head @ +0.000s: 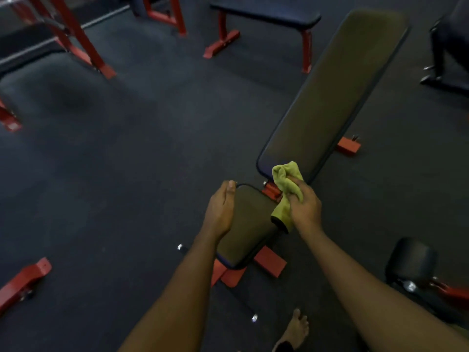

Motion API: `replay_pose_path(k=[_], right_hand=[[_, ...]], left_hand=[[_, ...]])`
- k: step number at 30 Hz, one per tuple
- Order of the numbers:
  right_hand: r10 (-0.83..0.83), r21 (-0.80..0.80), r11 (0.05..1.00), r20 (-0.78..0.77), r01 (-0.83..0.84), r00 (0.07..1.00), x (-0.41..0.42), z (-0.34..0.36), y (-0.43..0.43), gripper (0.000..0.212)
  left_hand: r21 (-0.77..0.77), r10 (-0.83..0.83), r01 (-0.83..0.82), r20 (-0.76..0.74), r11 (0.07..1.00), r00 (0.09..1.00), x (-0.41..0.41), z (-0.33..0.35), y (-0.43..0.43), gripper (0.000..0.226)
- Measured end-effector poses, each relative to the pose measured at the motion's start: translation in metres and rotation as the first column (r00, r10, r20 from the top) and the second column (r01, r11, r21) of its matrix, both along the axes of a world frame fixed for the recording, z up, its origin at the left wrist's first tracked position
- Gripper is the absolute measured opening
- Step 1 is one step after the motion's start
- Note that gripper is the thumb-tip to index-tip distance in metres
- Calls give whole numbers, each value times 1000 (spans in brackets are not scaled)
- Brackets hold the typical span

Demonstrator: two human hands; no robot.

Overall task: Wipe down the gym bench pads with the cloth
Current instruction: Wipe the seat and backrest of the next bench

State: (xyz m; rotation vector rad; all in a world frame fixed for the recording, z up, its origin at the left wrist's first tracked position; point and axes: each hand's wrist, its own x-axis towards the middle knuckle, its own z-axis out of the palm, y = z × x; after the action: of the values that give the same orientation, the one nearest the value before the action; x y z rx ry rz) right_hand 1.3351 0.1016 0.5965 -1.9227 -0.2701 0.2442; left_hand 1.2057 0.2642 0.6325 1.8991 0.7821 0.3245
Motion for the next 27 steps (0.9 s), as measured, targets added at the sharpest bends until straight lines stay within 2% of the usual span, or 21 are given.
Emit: replay_pose_path(k=[7, 15, 21, 27], right_hand=[[-96, 62, 994, 158, 87, 983, 121, 93, -53, 42], [-172, 88, 984, 294, 153, 940, 262, 136, -71, 42], [-199, 65, 980, 314, 188, 928, 413, 133, -55, 41], [-269, 19, 961, 291, 276, 918, 567, 122, -24, 39]], left_hand=[[31, -101, 98, 141, 995, 985, 123, 82, -30, 33], [69, -169, 157, 228, 985, 959, 275, 128, -35, 39], [76, -188, 174, 257, 982, 948, 433, 119, -9, 43], [19, -200, 201, 229, 979, 953, 597, 96, 20, 50]])
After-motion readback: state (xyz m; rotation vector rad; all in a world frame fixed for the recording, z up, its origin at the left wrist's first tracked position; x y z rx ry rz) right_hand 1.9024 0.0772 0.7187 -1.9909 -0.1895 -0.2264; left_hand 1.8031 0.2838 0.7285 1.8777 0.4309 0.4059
